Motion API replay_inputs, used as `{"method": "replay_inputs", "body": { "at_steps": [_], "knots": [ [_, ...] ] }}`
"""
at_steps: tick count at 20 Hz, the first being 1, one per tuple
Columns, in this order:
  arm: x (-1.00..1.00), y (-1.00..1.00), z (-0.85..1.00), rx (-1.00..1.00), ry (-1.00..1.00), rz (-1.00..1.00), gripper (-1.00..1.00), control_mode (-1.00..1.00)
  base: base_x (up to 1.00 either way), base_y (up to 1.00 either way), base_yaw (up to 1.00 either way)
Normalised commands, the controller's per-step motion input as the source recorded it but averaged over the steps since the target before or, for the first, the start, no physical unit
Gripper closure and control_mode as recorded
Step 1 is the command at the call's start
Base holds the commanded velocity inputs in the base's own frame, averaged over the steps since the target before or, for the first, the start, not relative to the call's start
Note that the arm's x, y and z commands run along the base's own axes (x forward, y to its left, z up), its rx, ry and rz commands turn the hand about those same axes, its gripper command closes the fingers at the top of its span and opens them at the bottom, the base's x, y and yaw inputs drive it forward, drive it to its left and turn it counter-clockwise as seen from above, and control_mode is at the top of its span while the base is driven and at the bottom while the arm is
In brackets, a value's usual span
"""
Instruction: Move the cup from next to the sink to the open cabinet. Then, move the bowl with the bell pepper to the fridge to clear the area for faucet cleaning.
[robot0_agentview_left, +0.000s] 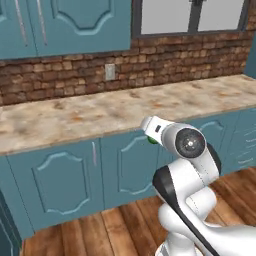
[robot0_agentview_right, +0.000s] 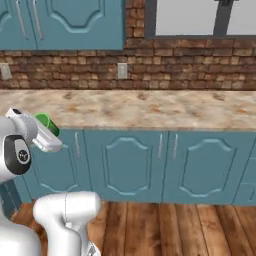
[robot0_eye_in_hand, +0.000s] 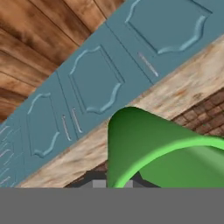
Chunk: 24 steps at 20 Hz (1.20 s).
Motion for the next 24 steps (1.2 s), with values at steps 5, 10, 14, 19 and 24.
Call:
{"method": "replay_inputs", "body": {
  "at_steps": [5, 10, 14, 19, 24],
  "knots": [
    [0.0, 0.0, 0.0, 0.0, 0.0, 0.0, 1.0, 1.0, 0.04, -0.4, -0.87],
    [0.0, 0.0, 0.0, 0.0, 0.0, 0.0, 1.0, 1.0, 0.19, -0.39, -0.83],
    [0.0, 0.0, 0.0, 0.0, 0.0, 0.0, 1.0, 1.0, 0.19, -0.44, -0.8],
    [0.0, 0.0, 0.0, 0.0, 0.0, 0.0, 1.0, 1.0, 0.43, -0.45, -0.73],
    [0.0, 0.0, 0.0, 0.0, 0.0, 0.0, 1.0, 1.0, 0.91, -0.17, -0.6]
  ]
}}
